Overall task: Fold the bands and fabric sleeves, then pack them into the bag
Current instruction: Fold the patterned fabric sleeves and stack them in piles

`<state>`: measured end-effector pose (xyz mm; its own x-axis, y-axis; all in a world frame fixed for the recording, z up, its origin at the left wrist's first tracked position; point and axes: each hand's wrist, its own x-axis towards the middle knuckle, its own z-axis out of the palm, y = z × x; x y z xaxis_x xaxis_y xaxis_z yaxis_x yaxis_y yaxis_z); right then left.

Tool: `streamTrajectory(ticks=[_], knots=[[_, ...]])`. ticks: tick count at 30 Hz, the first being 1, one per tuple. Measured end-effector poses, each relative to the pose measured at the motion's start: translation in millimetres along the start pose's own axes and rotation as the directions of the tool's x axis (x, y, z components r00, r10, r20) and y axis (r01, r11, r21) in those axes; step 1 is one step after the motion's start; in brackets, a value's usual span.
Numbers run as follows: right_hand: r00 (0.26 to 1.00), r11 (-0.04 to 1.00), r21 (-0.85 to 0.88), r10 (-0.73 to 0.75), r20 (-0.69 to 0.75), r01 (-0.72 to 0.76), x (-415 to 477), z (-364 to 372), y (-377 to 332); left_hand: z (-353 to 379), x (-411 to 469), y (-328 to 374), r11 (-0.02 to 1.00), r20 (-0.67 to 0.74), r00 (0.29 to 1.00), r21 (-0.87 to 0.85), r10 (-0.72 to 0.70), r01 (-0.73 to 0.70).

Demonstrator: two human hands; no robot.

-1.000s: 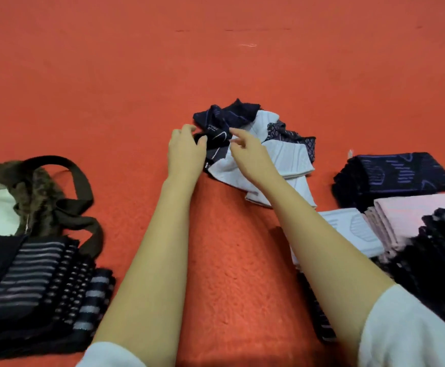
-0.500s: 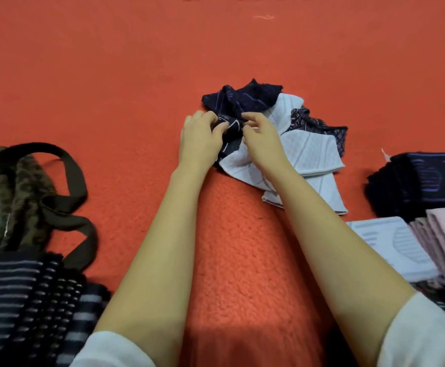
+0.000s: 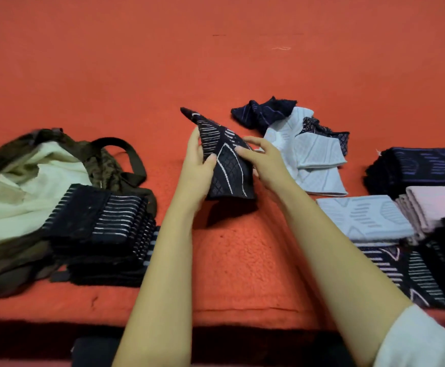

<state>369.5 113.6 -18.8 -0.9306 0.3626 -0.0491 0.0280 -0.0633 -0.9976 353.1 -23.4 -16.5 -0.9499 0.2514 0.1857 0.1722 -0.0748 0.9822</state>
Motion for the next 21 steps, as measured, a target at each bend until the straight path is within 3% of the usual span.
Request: streamTrajectory(ticks=[2, 4, 6, 9, 13, 15, 17, 19, 21], knots=[[0.999, 0.999, 0.039, -0.034, 0.038, 0.032, -18, -3, 4, -8, -17, 1, 0.99, -0.01, 0.996, -0.105, -0.093, 0.091], [0.989, 0.989, -0.095, -0.108, 0.096, 0.117, -34, -7, 4, -11, -29, 2, 0.984, -0.047, 0.988, -0.108, -0.145, 0.139], [0.965, 0.946, -0.221, -0.202, 0.169, 0.237, -51, -7, 0, -13, -37, 2, 0.994, -0.089, 0.993, 0.071, -0.076, 0.082], [0.891, 0.868, -0.225, -0.4, 0.215, 0.444, -70, -8, -14, -9, -47, 7, 0.957, -0.03, 0.986, 0.247, 0.162, -0.15], [0.883, 0.829, -0.307, -0.426, 0.196, 0.468, -78, -14, -1, -12, -48, -5, 0.919, 0.029, 0.982, 0.347, 0.186, -0.184], [0.931, 0.796, -0.483, -0.32, 0.175, 0.364, -75, -20, 25, -12, -48, -24, 0.834, 0.063, 0.996, 0.545, 0.059, -0.084], [0.963, 0.739, -0.62, -0.232, 0.133, 0.264, -76, -24, 47, -7, -54, -41, 0.644, 0.029, 0.998, 0.765, -0.05, 0.01], [0.956, 0.709, -0.648, -0.271, 0.114, 0.278, -80, -24, 56, -3, -61, -48, 0.529, 0.01, 1.0, 0.849, 0.017, -0.018], [0.937, 0.66, -0.683, -0.334, 0.107, 0.313, -83, -21, 58, -2, -65, -48, 0.495, 0.0, 0.993, 0.867, 0.118, -0.059]])
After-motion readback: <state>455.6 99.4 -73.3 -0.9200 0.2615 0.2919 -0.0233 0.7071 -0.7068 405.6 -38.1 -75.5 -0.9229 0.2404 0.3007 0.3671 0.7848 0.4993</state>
